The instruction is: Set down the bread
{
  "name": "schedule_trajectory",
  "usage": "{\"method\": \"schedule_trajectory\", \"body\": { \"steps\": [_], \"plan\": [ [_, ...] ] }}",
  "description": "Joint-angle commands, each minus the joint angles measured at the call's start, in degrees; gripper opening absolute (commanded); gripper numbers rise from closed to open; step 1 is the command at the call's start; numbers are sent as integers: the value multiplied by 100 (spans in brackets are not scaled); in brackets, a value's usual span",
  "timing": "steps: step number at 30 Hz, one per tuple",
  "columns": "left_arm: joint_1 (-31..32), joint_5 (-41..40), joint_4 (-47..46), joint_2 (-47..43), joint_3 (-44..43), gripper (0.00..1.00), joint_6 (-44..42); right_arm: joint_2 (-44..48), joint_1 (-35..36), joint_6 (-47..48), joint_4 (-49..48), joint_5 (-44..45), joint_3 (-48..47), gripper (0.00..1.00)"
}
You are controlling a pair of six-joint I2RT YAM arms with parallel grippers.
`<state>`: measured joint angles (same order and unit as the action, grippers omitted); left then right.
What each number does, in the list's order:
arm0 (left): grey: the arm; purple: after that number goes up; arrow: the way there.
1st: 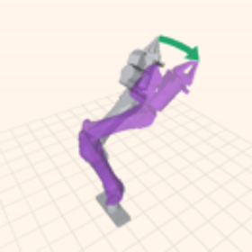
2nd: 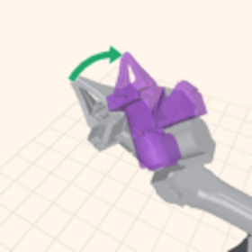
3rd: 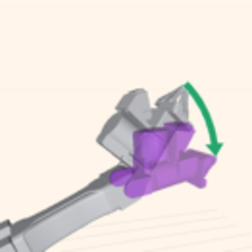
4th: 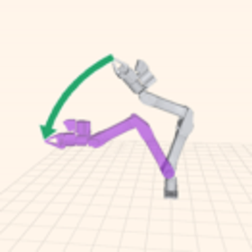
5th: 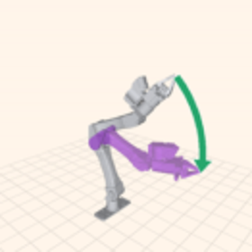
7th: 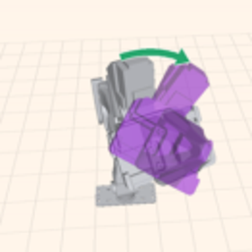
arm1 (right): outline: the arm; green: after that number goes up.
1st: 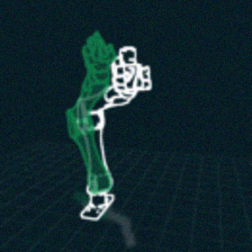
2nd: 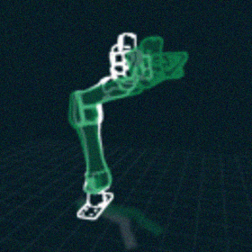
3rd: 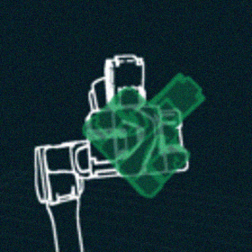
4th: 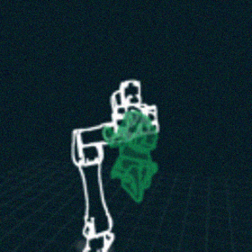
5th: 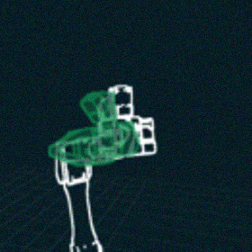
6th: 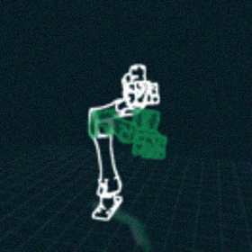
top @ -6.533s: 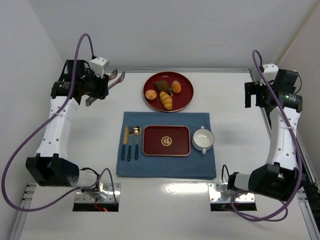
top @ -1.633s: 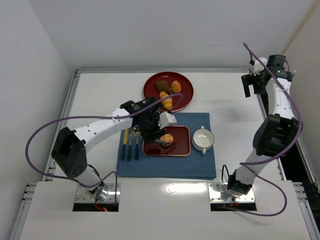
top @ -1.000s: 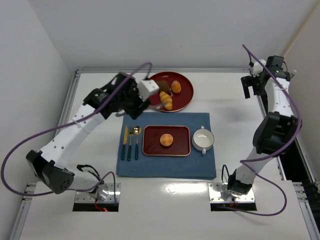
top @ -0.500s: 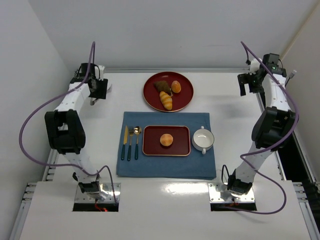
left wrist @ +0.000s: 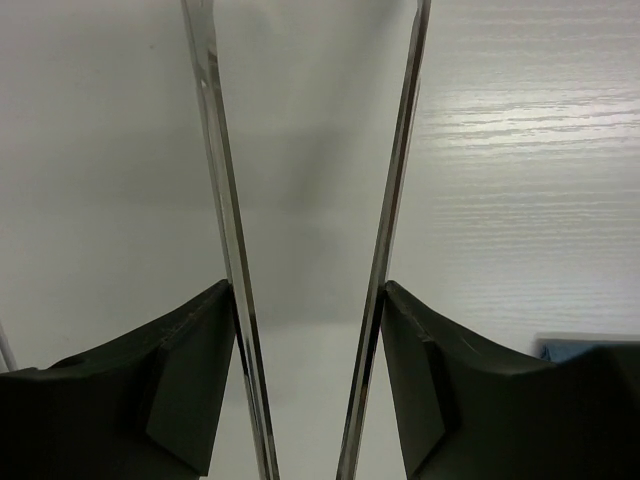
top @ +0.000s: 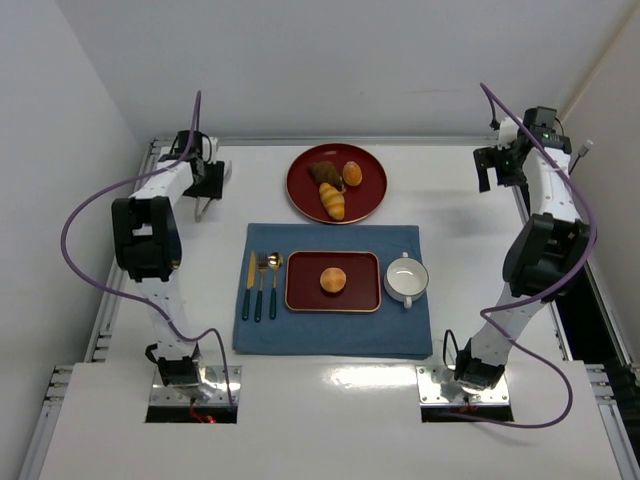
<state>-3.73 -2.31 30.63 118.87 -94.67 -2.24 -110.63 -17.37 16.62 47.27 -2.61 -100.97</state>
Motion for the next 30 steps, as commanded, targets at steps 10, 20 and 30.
{"method": "schedule_trajectory", "body": {
  "steps": [10, 20, 30],
  "plan": [
    [100, -95, -243, 496, 142, 60, 233, 68, 49, -124, -156, -99, 227, 100],
    [47, -16, -189, 94, 142, 100, 338, 121, -4, -177, -104, -99, 112, 100],
    [-909, 881, 610, -1665, -209, 100, 681, 401, -302, -879, -428, 1060, 384, 100]
  ]
}}
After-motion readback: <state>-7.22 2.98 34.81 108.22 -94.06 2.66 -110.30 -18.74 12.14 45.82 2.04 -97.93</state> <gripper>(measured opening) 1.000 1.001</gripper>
